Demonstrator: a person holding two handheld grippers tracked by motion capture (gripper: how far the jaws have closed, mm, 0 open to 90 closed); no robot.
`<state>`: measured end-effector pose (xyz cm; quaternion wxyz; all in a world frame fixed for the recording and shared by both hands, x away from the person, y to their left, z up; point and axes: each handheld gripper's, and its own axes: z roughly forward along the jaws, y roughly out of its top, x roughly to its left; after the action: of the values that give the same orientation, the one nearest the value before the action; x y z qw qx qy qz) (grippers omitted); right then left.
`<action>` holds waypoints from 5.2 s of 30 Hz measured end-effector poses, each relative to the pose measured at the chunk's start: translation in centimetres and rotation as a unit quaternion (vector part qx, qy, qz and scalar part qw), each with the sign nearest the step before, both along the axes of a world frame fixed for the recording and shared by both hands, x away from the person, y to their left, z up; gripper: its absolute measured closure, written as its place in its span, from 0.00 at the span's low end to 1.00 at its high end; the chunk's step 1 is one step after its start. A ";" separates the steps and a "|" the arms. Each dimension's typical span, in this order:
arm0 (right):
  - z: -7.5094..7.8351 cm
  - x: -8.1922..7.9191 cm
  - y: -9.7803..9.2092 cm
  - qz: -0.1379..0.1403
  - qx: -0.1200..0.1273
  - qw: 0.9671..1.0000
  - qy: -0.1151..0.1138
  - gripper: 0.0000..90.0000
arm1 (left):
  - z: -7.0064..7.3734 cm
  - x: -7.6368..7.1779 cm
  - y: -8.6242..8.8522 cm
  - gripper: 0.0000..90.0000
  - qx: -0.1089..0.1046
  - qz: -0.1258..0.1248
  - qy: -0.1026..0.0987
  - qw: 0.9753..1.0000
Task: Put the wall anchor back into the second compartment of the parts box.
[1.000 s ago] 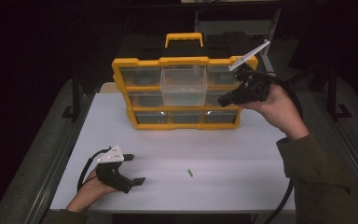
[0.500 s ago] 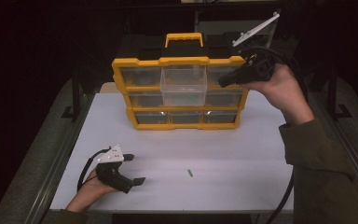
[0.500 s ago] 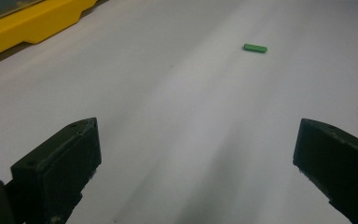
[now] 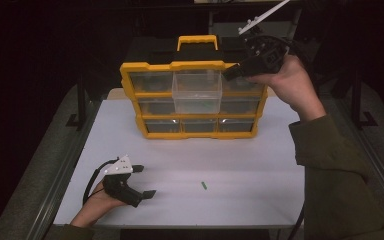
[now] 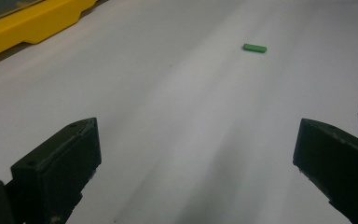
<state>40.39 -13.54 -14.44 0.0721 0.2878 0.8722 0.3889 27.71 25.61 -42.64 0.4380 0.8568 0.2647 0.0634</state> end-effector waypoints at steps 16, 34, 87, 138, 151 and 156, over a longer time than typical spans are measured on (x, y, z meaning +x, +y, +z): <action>-0.9 1.2 3.4 0.027 -0.039 0.999 -0.006 0.93 | 0.0 0.0 0.1 0.01 0.004 -0.003 -0.002 1.000; -0.4 0.7 2.6 0.008 -0.024 1.000 -0.015 0.78 | 0.1 0.0 0.1 0.01 0.005 -0.004 -0.001 1.000; -14.1 -4.7 0.1 0.005 -0.034 0.999 -0.018 0.16 | -0.1 0.1 0.0 0.01 0.005 -0.009 -0.006 1.000; -27.7 -8.7 7.5 0.106 -0.102 0.987 0.062 0.76 | -0.1 -0.2 -0.1 0.01 0.002 -0.007 -0.003 1.000; -28.7 -8.8 7.8 0.105 -0.123 0.985 0.060 0.87 | -0.1 -0.2 -0.2 0.01 0.002 -0.007 -0.001 1.000; -28.7 -8.7 7.7 0.101 -0.124 0.985 0.060 0.93 | -0.1 -0.2 -0.1 0.01 0.000 -0.006 -0.002 1.000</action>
<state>31.71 -5.82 -43.15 0.0150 0.2094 0.9411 0.2652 27.54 25.47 -42.72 0.4386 0.8584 0.2587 0.0623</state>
